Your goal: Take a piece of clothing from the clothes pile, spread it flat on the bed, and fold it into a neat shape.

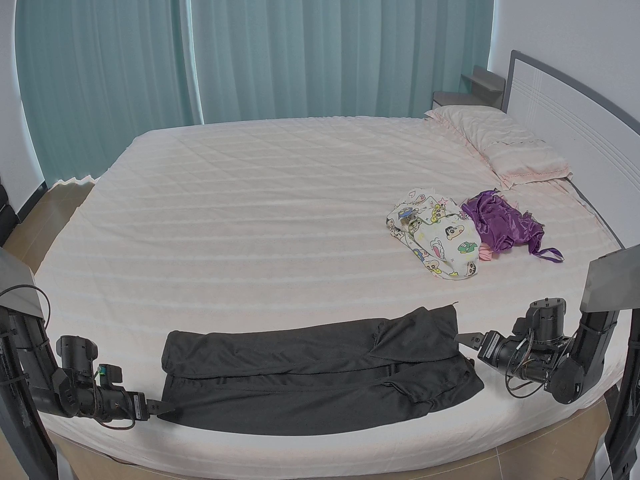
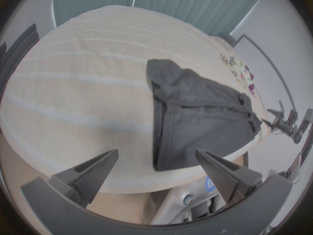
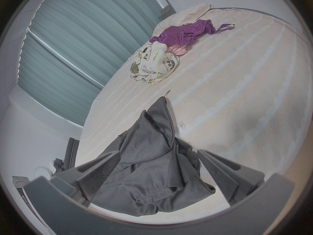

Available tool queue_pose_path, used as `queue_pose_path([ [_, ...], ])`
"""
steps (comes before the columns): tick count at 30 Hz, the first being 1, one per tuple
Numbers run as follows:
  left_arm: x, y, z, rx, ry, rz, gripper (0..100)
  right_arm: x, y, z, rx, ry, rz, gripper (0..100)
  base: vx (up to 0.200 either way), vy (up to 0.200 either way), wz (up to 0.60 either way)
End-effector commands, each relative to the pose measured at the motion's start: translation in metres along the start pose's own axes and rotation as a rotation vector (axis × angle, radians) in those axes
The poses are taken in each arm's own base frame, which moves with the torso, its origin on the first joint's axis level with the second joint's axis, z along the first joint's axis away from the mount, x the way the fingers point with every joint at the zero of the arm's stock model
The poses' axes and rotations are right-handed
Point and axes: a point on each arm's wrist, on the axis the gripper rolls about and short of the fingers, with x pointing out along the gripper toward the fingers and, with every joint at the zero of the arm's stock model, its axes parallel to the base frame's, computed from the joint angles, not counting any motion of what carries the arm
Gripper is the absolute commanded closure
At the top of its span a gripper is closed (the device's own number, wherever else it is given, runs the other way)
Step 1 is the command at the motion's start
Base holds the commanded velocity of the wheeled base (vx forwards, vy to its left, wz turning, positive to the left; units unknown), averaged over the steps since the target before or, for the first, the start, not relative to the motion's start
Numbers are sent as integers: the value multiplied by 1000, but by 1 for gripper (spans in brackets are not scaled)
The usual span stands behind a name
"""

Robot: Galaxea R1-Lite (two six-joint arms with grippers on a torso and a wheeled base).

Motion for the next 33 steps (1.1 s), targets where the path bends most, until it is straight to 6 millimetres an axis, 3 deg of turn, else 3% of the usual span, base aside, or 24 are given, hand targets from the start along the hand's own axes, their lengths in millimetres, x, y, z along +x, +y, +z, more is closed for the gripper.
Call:
queue_pose_path([
  [1, -12, -5, 26, -42, -128, -71, 0, 1, 0, 0, 0, 1, 0, 0, 0, 0, 0],
  [5, -2, -23, 62, -208, -198, -145, 0, 1, 0, -1, 0, 2, -1, 0, 0, 0, 0],
  [9, 9, -30, 78, -252, -204, -171, 0, 1, 0, -1, 0, 2, -1, 0, 0, 0, 0],
  [15, 46, -30, 78, -221, -162, -96, 0, 0, 0, -1, 0, 2, -1, 0, 0, 0, 0],
  [17, 46, -30, 78, -221, -162, -96, 0, 0, 0, -1, 0, 2, -1, 0, 0, 0, 0],
  [18, 55, -27, 72, -150, -146, -28, 0, 0, 0, -1, -1, 2, -1, 0, 0, 0, 0],
  [33, 68, -30, 69, -95, -117, -24, 0, 0, 0, -1, -2, 1, 0, 0, 0, 0, 0],
])
